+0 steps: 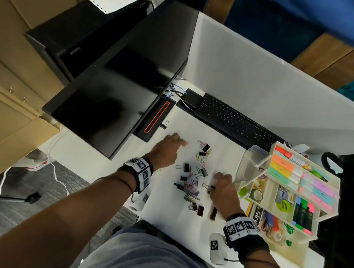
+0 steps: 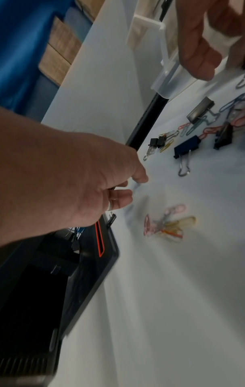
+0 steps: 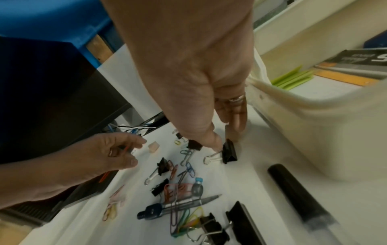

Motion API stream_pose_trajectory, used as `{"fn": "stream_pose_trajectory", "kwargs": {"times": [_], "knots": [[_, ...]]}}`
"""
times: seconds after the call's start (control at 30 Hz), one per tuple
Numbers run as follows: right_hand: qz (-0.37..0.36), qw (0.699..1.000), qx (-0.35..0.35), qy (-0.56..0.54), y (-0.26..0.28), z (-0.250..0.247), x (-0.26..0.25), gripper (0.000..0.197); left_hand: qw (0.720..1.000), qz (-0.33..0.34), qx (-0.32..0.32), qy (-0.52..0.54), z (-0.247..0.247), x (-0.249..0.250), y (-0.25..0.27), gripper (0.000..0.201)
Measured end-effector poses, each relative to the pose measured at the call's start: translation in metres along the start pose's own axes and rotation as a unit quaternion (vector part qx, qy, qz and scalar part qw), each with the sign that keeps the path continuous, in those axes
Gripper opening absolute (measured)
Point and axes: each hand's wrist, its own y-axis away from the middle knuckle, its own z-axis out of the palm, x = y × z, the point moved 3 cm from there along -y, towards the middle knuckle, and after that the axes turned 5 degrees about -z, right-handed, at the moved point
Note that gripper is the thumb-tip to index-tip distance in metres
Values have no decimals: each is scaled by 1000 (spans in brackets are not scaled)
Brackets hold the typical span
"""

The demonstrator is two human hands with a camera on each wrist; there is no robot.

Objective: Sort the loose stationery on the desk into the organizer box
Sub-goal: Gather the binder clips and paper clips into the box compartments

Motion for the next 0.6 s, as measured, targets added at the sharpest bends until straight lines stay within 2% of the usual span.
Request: {"fn": "stream_pose_trajectory", "kwargs": {"times": [0.1,0.23,0.3,0.43,0.53,0.6], "knots": [[30,998,-31,37,-2,3,2,44,999,25,-15,-24,3,11,-18,60],[47,998,-39,23,-2,11,6,29,998,62,8,-20,19,4,-22,43],[32,999,-35,17,-1,15,9,23,999,40,13,-8,22,1,-21,33],[7,1000,0,0,2,15,12,19,1000,-5,-8,15,16,1,-13,36],[-45,998,39,-32,9,4,9,27,1000,-22,-5,5,13,-2,-6,30],[-81,990,76,-82,17,-9,11,24,999,-19,10,39,9,4,3,18]]}}
